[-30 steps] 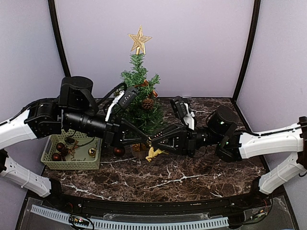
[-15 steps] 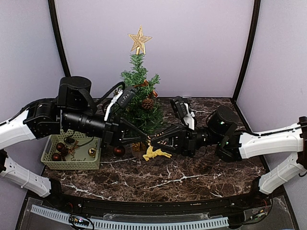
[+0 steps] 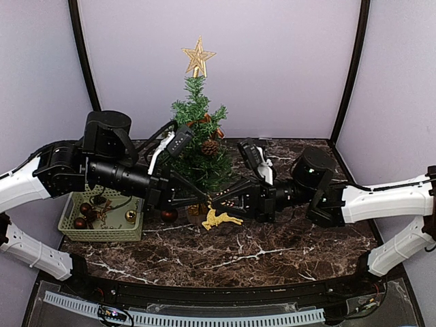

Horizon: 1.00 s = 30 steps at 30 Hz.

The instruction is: Decorate the small christmas tree

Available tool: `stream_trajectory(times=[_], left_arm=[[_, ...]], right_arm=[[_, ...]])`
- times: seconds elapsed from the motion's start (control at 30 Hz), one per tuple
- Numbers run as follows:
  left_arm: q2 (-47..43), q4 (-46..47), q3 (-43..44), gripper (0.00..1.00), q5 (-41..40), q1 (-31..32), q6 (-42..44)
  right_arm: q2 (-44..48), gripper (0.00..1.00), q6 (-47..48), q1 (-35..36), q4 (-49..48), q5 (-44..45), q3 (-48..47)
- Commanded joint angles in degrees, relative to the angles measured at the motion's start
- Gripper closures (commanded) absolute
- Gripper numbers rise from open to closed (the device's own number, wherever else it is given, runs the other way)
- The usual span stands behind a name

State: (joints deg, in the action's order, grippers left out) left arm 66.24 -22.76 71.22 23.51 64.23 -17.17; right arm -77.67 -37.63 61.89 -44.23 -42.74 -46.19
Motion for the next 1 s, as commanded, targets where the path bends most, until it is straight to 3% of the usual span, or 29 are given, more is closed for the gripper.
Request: stream_trajectory(times=[0.0, 0.97], left_arm=[[-1.11, -3.29, 1.02, 1.0, 0.75, -0.15, 0.94], [0.24, -2.24, 0.32, 1.0, 3.25, -0.15, 1.35]], right_arm=[[2.19, 1.0, 3.38, 0.38, 4.48, 1.57, -2.53], [0.93, 1.0, 3.66, 0.39, 6.24, 1.43, -3.84]])
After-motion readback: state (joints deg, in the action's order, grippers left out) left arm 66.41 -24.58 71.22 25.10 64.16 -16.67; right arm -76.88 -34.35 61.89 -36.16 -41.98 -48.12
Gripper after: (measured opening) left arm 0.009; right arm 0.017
